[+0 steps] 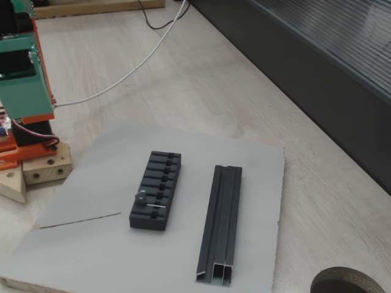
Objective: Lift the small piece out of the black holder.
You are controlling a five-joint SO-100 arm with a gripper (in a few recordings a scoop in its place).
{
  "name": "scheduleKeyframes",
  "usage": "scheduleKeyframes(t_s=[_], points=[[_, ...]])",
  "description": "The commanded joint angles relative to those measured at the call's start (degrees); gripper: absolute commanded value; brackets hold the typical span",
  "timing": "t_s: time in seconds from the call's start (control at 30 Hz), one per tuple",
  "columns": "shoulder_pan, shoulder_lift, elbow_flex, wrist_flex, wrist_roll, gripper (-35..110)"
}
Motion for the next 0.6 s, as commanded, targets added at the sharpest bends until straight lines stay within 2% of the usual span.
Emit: scheduleKeyframes(t_s=[0.0, 0.1, 0.37, 0.57], points=[[-1.76, 0.53, 0.79, 1.67, 0.53, 9], [-5.98, -2.55, 0.7, 0.26, 4.39, 9], [-23.2, -15.56, 0.62, -12.57, 30.06, 9], [-25.4, -16.26, 0.26, -17.49, 44.3, 9]])
